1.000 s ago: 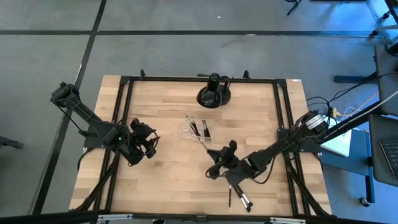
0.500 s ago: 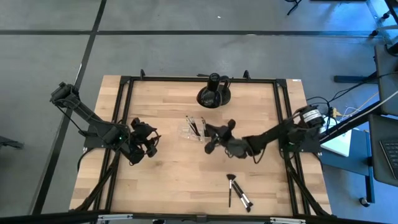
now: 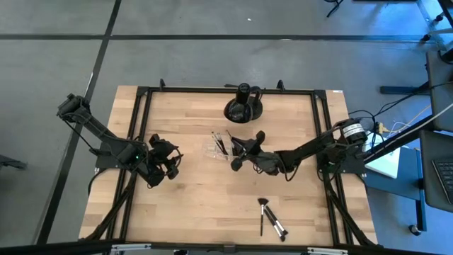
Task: Pick & Place Makeup Supplies
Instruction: Put the makeup brush into the transparent organizer
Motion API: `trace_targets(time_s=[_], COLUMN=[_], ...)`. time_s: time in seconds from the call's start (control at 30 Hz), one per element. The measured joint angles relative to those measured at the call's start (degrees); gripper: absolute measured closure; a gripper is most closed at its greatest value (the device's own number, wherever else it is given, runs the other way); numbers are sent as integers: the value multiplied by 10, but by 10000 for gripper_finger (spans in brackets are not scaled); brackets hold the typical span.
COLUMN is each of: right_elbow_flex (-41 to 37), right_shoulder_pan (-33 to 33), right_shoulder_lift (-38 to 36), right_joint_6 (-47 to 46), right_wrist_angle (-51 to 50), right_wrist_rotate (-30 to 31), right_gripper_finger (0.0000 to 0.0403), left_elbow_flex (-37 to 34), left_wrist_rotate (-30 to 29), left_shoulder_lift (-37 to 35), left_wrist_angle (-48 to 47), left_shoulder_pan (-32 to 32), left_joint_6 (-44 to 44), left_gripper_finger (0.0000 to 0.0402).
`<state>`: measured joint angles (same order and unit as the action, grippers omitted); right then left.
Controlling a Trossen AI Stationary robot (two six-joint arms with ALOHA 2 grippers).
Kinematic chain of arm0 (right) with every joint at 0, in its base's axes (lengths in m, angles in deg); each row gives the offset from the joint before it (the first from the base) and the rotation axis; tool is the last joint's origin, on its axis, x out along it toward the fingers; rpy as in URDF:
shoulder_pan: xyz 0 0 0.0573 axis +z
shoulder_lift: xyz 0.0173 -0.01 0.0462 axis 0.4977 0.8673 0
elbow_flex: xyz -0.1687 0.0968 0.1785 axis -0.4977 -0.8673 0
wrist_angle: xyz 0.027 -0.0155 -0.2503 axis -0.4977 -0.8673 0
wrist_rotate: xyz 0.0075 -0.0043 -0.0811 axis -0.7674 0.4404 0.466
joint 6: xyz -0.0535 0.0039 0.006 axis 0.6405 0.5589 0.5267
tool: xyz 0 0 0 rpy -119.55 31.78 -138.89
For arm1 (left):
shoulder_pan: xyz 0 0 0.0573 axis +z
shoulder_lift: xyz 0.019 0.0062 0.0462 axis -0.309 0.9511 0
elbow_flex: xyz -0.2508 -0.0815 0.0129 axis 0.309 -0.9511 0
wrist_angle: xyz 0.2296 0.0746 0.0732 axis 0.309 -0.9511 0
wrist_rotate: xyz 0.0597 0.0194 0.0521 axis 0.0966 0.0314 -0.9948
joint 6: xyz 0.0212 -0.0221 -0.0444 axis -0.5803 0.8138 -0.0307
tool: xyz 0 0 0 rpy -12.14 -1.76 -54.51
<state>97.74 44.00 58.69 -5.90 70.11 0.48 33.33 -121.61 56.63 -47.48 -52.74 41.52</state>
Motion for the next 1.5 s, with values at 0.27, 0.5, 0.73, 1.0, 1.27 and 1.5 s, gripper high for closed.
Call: trace_targets(time_s=[0.27,0.5,0.73,1.0,1.27,1.5], right_elbow_flex=[0,0,0,0,0,16], right_shoulder_pan=[0,17,39,40,47,80], right_shoulder_lift=[52,60,60,60,60,30], right_joint_6=[5,19,-4,-65,-85,-78], right_wrist_angle=[56,81,72,23,21,23], right_wrist_rotate=[2,31,88,99,115,64], right_gripper_finger=[367,367,360,318,315,315], left_elbow_flex=[0,0,0,0,0,0], left_wrist_rotate=[9,9,9,9,9,8], left_shoulder_lift=[0,0,0,0,0,0], left_wrist_angle=[0,0,0,0,0,0], left_shoulder_pan=[0,0,0,0,0,0], left_joint_6=[0,-5,-1,0,0,0], left_gripper_finger=[222,222,222,222,222,222])
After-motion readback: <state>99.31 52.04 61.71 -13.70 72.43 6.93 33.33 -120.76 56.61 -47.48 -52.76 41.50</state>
